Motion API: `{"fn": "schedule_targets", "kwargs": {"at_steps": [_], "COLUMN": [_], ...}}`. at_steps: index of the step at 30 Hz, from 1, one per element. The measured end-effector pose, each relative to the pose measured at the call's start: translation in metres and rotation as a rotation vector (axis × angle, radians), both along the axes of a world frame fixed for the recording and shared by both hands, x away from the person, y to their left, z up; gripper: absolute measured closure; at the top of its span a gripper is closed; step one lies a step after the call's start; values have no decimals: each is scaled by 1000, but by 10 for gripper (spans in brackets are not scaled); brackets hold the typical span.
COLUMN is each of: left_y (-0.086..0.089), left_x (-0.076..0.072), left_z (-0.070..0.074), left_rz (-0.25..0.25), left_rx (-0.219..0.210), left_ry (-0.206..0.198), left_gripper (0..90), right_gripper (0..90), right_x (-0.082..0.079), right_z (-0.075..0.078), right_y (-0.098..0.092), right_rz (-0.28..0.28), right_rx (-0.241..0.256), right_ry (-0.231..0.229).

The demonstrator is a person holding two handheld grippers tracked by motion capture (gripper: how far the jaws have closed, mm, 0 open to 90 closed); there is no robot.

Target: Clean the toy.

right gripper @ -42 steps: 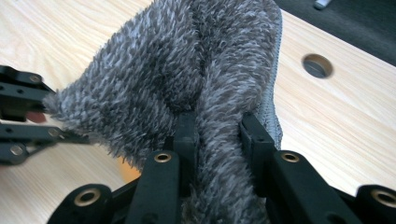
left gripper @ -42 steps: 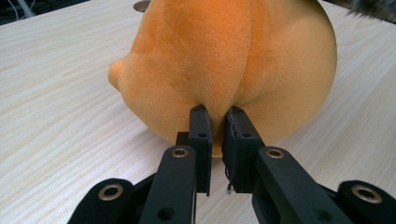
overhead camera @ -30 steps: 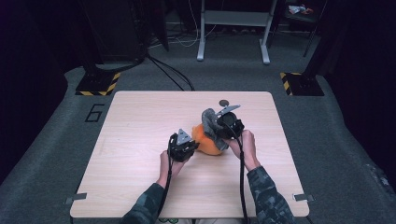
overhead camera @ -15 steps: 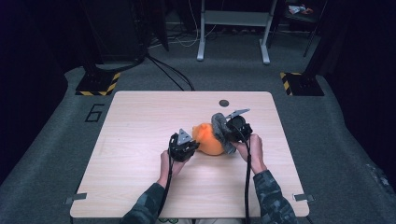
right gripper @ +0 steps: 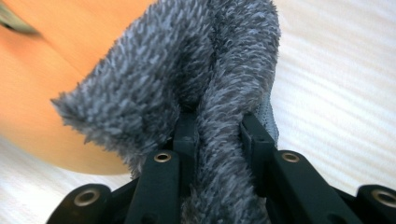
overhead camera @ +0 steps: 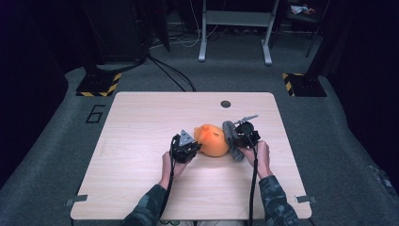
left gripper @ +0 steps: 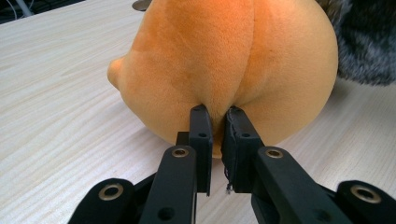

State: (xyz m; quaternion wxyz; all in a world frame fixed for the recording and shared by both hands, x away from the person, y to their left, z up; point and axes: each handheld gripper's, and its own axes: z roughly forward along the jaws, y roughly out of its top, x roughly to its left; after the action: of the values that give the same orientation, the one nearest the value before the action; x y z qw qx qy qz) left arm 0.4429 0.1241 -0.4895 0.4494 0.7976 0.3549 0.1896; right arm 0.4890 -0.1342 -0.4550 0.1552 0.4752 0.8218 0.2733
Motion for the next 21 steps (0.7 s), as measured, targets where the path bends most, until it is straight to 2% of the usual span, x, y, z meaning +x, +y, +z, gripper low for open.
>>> {"fn": "schedule_targets", "kwargs": {"at_steps": [2,3,6,7,8,11,13,15,16,17,18,19,20,21], "left_y": [0,0,0,0,1,1,1,1,1,2,2,2,1,1], "left_x": [0,0,-1,-1,-1,-1,-1,-1,-1,-1,-1,-1,-1,-1], "left_z": [0,0,0,0,0,-1,-1,0,0,0,0,0,0,0], "left_rz": [3,3,2,2,1,6,8,8,9,6,7,7,9,9], "left_rx": [-4,-4,3,3,1,-6,-3,0,1,2,1,1,0,0], "left_ry": [1,1,2,2,6,4,1,1,1,6,4,4,0,0], "left_gripper": [824,824,824,824,824,824,824,823,823,823,823,823,823,823], "right_gripper": [717,717,717,717,718,719,722,724,724,724,724,724,724,724], "right_x": [1,1,5,5,7,6,5,1,1,0,-5,-5,-9,-9], "right_z": [-7,-7,-23,-23,-30,-33,-30,-22,-22,-17,-6,-6,8,8], "right_y": [-2,-2,-7,-7,-10,-11,-13,-17,-17,-19,-23,-23,-25,-25], "right_rz": [-14,-14,-33,-33,-38,-47,-38,-59,-59,-67,-72,-72,-69,-69], "right_rx": [-4,-4,-16,-16,-8,-3,-15,-2,-2,2,6,6,26,26], "right_ry": [30,30,64,64,87,92,76,43,43,32,-15,-15,-48,-48]}}
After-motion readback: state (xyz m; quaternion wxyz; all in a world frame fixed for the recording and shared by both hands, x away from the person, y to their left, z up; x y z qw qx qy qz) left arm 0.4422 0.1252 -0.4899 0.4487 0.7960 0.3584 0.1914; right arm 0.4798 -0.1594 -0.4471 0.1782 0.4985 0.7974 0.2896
